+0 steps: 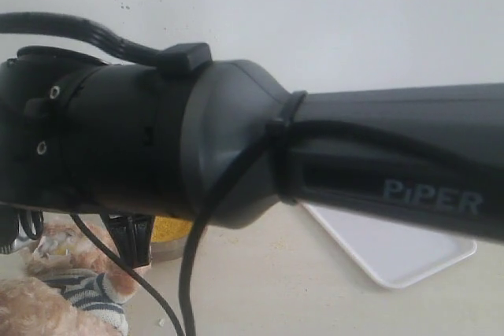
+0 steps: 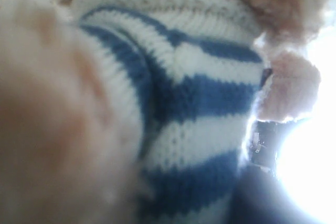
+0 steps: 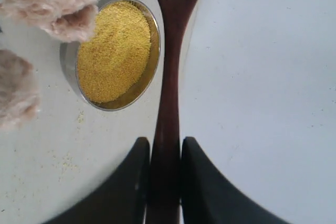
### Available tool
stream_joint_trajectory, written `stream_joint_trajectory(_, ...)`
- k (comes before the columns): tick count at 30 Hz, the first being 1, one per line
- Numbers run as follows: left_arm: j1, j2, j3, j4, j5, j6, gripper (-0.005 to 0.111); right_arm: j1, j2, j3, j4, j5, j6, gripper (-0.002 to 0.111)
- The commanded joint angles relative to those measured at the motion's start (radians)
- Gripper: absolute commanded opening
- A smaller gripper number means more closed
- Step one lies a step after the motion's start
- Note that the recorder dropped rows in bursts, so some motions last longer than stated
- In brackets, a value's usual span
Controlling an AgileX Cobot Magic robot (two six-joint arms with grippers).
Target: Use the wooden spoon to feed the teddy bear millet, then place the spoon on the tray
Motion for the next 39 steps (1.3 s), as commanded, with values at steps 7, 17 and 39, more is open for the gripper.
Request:
stream_joint_trajectory(7, -0.003, -0.001, 0.005, -0.016, 0.035, -0.002, 0.004, -0.069, -0.006, -0.005, 0.012, 0.031, 0.182, 0.0)
stream_joint_trajectory(17, -0.003, -0.001, 0.005, -0.026, 0.035, 0.016, 0.004, -0.366, -0.027, -0.005, 0.561, 0.068, 0.04, 0.0)
stream_joint_trajectory(39, -0.003, -0.001, 0.005, -0.099, -0.003, 0.154, 0.004, -0.535, 0.162, -0.005, 0.591, -0.252, -0.475, 0.0)
